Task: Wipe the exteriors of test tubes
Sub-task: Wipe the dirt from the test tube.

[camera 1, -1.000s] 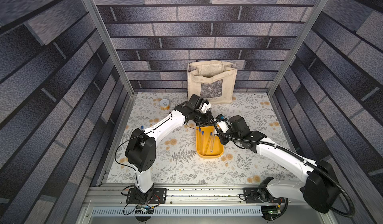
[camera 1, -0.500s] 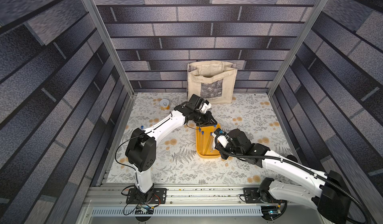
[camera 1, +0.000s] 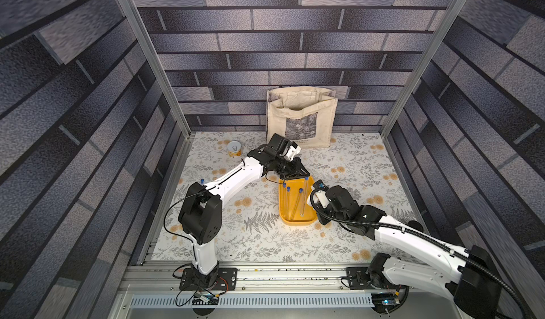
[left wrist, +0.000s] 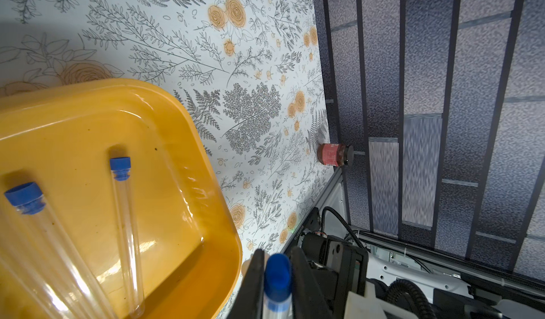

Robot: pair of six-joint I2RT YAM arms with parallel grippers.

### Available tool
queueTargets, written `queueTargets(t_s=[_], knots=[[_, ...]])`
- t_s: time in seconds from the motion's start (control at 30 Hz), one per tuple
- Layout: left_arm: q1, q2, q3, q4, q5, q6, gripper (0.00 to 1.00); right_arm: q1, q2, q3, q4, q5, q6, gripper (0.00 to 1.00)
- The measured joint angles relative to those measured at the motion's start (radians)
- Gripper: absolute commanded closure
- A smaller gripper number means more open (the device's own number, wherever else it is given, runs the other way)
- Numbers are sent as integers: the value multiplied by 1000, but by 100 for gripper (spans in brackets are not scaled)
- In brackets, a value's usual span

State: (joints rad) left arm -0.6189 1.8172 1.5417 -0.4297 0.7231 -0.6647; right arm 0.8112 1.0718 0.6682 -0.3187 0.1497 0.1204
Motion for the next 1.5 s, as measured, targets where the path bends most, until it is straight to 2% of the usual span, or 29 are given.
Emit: queueTargets(t_s=[0.2,0.43,0.57,0.9,1.2,1.5], knots=[[-10,2,0,25,14,-21,85,0,-8,2,7,-18,3,100],[-10,30,0,27,19,-25,85,0,-110,-20,61,-108,-31,100],[-10,41,0,26,22,-24,85,0,-138,-53,76,-145,-96,100],[-10,41,0,26,30,-24,86,0,-136,-63,91,-143,-312,100],[-10,41,0,26,33,-24,86,-12,-54,-26,112,-106,-465,100],[-10,41,0,26,37,-24,86,-56,-14,11,160,-86,-558,100]])
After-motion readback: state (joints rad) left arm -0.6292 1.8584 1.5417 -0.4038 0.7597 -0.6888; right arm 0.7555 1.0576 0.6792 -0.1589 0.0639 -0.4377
